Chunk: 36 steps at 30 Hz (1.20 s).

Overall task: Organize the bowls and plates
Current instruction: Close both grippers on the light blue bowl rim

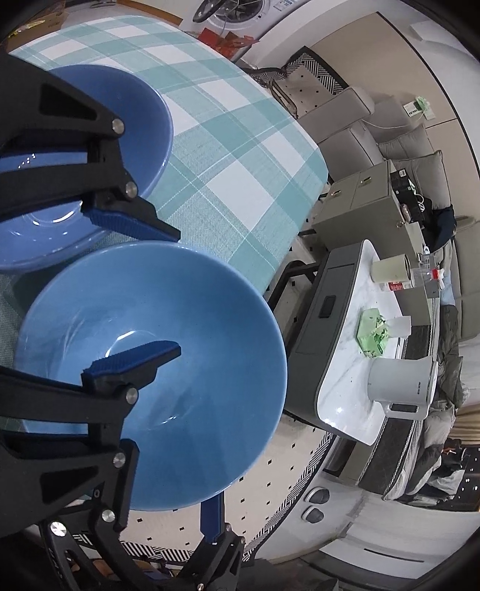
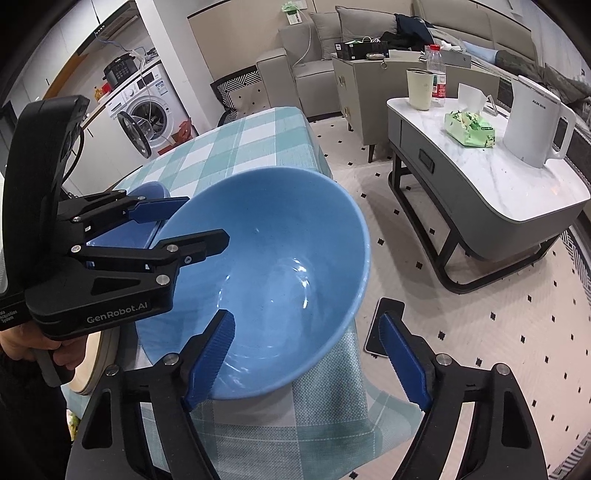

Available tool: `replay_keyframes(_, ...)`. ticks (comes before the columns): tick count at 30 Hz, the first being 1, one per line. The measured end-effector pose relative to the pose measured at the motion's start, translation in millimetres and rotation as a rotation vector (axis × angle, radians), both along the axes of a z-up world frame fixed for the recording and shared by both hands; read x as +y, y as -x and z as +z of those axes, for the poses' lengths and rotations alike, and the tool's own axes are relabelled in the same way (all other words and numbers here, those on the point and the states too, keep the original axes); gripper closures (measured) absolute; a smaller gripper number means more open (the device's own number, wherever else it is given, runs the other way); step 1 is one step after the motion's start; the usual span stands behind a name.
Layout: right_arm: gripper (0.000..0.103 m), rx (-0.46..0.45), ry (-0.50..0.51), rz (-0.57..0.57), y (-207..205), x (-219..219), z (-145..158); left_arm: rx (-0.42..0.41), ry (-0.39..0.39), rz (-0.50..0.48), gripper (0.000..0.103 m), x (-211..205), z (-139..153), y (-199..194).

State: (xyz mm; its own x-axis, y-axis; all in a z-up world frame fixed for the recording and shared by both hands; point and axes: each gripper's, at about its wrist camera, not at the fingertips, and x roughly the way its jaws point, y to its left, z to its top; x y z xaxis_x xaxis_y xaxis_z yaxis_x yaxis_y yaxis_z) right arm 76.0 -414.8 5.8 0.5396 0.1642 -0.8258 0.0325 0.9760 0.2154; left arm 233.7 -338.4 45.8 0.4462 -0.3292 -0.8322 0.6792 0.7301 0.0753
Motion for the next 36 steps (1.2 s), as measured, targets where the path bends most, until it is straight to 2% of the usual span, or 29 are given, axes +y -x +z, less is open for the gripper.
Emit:
replay_keyframes(4, 0.02, 0.004, 0.009, -0.008, 0.7, 0.7, 0.8, -0.001, -0.003, -0.023, 0.051, -6.8, -0.3, 3.1)
replay_keyframes(14, 0.02, 0.002, 0.008, -0.014, 1.3, -2.7, 1.8, 0.018, -0.011, -0.013, 0.051, -0.7, -2.5, 10.5)
replay_keyframes(22, 0.031, 0.018, -0.007, -0.04, -1.7, -10.6, -2.9, 0.034, -0.009, -0.025, 0.051, 3.9, -1.8, 19.8)
replay_keyframes(26, 0.042, 0.018, -0.013, -0.041, -1.9, -10.3, -3.2, 0.034, -0.013, -0.031, 0.051, 3.0, -4.9, 24.1)
replay_keyframes(36, 0.049, 0.013, -0.008, -0.072, 0.4, -16.0, -2.0, 0.042, 0.006, -0.023, 0.051, 0.2, -9.6, 27.8)
